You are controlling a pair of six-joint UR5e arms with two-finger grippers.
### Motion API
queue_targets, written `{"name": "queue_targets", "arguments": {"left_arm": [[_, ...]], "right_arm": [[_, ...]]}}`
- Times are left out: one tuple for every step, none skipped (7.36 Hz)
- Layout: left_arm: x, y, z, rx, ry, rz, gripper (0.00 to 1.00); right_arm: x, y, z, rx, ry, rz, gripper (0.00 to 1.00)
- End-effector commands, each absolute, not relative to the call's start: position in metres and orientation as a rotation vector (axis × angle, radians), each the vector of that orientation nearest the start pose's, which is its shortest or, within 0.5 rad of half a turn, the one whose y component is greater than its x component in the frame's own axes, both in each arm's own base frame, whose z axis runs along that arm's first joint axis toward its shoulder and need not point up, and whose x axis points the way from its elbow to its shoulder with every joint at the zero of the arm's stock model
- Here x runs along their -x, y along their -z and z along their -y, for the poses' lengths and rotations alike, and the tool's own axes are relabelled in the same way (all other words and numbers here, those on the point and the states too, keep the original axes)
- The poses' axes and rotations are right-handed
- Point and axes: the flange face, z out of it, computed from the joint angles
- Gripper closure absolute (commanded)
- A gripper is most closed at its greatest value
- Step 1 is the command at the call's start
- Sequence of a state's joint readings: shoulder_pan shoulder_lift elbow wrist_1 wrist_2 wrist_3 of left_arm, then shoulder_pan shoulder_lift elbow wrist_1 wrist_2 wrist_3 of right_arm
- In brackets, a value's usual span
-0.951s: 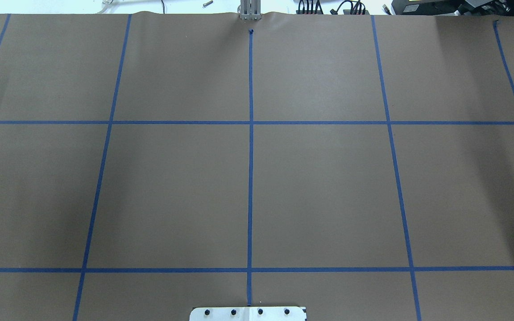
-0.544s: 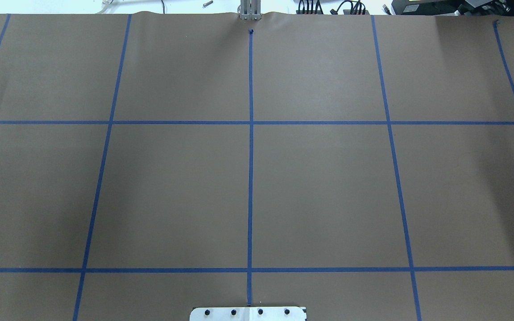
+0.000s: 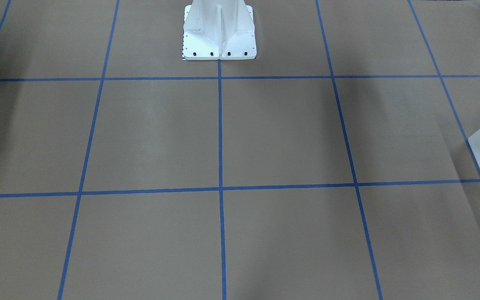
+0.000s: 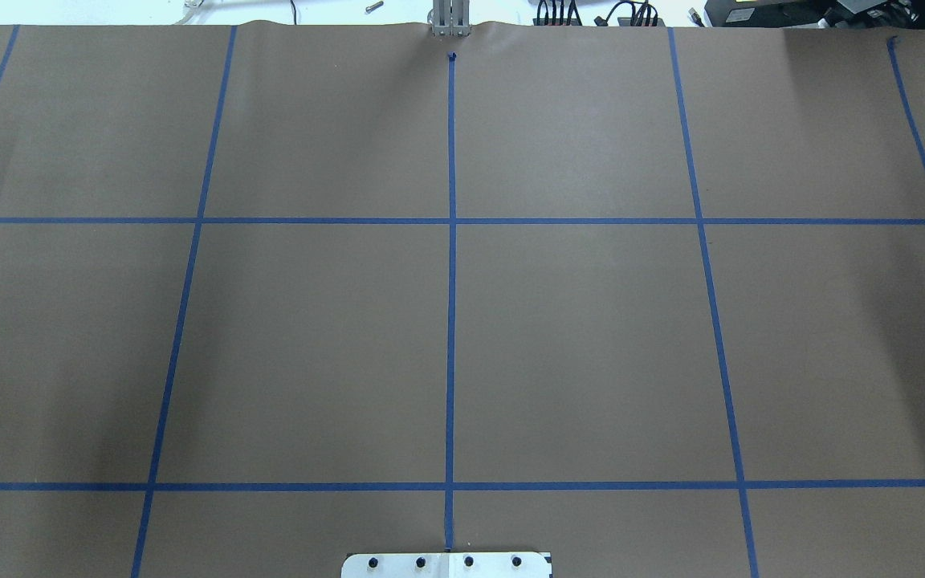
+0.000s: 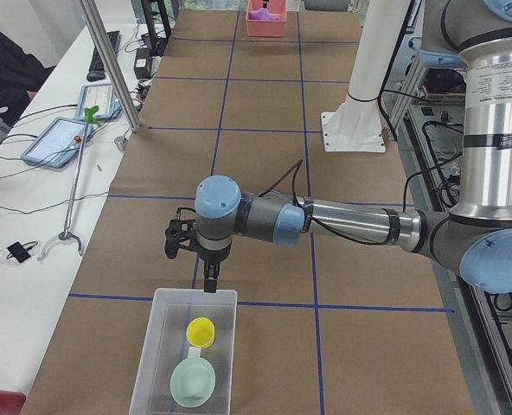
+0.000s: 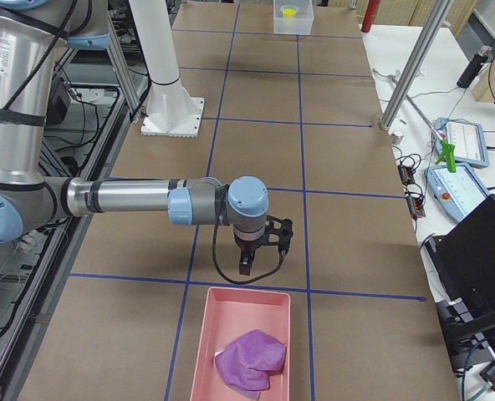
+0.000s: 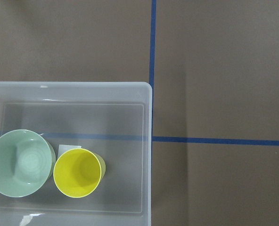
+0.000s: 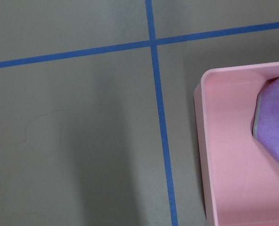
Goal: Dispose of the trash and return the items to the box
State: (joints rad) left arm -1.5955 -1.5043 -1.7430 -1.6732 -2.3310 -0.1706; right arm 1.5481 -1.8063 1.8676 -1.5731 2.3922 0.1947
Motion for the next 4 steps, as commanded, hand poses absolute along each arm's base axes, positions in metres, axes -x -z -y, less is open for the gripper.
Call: {"name": "queue_targets", "arguments": {"left_arm": [[0.0751,-0.6102,0.4599,-0.118,0.117,-0.772,0.01],[0.0737,-0.6103,0.4601,-0.117,0.114,-0.772,0.01],[0.0737,-0.6081,0.4615,-0.121,0.114,-0.772,0.01],[0.0730,-0.6081,0.4623,-0.120,0.112,-0.772,0.01]], "right_arm": [[-0.0519,-0.6146,0.3968,0.041,-0.143,0.822,0.00],[-0.0519,-0.6146,0.3968,0.041,-0.141,0.822,0.00],[-0.0520,-0.6139,0.3976,0.037,-0.140,0.820,0.00],[-0.0520,-0.6147,0.3976,0.039,-0.141,0.820,0.00]]}}
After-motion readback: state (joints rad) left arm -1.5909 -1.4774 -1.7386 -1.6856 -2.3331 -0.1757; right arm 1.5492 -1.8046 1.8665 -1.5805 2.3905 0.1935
